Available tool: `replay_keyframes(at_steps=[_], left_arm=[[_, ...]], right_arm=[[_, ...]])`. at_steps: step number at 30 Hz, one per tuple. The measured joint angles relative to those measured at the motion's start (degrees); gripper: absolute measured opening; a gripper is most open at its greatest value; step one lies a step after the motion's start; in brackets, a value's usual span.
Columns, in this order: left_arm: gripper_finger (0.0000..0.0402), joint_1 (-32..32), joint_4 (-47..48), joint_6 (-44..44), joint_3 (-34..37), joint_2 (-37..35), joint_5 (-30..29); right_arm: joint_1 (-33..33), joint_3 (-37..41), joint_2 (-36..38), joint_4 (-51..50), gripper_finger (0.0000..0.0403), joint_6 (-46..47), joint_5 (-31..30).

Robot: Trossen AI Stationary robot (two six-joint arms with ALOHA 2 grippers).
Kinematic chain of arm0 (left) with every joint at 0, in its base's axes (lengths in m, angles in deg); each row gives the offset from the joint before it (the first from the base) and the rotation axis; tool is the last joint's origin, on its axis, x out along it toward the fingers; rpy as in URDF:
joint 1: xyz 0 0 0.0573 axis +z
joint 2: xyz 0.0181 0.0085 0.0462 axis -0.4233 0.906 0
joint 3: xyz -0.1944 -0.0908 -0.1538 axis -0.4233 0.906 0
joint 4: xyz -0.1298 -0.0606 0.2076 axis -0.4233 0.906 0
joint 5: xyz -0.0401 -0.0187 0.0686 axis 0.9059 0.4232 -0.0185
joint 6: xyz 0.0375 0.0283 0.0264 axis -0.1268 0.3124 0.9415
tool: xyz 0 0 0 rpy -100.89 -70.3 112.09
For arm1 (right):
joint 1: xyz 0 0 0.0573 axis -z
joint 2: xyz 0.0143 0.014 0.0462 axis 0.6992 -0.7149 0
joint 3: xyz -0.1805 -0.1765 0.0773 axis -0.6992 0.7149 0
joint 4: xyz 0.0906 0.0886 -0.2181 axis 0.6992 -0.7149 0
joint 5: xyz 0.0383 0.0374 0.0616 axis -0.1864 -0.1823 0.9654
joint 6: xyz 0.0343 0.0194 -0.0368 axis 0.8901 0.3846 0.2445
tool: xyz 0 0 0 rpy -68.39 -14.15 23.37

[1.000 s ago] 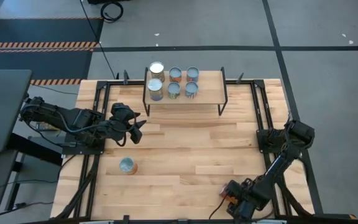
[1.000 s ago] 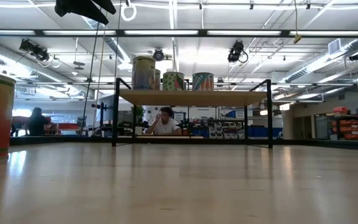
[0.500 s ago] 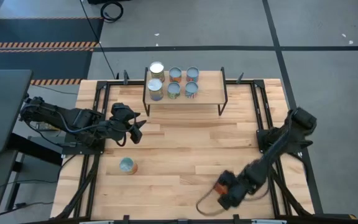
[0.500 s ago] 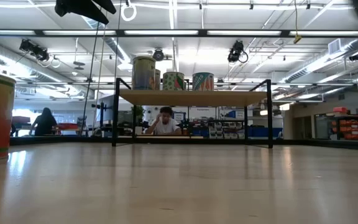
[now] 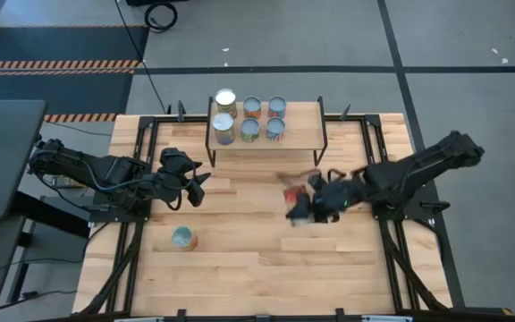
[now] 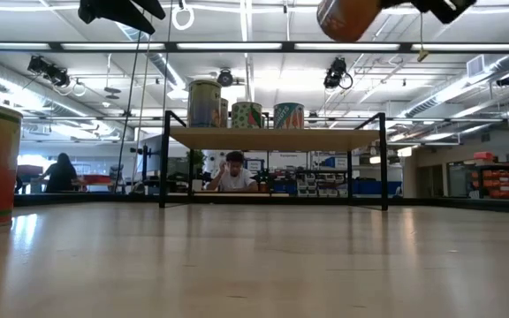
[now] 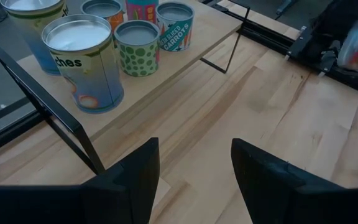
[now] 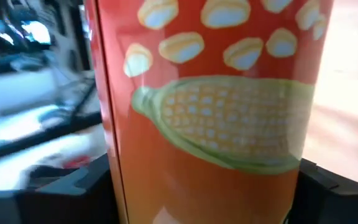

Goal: Pick and place cans onto a shelf
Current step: Put the bottom corn can on top of the shelf

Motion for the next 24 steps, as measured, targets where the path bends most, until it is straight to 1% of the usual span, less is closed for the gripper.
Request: replay_keyframes(at_steps=[2, 6, 9, 13, 18, 24], left_arm=[[0.0204, 0.0, 0.0, 0.0, 0.0, 0.0, 0.0], [0.0204, 0.0, 0.0, 0.0, 0.0, 0.0, 0.0], [0.0204, 0.0, 0.0, 0.1, 0.0, 0.0, 0.0], [0.0204, 0.0, 0.0, 0.1, 0.0, 0.0, 0.0], [0.0204, 0.0, -0.1, 0.1, 0.0, 0.0, 0.0], [0.0204, 0.0, -0.1, 0.0, 0.0, 0.0, 0.0]], right_arm=[[2.8, 0.0, 2.0, -0.2, 0.0308, 2.3, 0.5], [9.5, 0.0, 5.0, -0.1, 0.0308, 2.4, 0.7], [14.6, 0.0, 6.1, -0.1, 0.0308, 2.3, 1.2], [20.1, 0.0, 6.7, 1.6, 0.0308, 5.2, 2.0], [24.2, 0.0, 6.1, 4.1, 0.0308, 7.2, 5.2], [26.9, 0.0, 5.6, 7.1, 0.0308, 9.9, 5.3]])
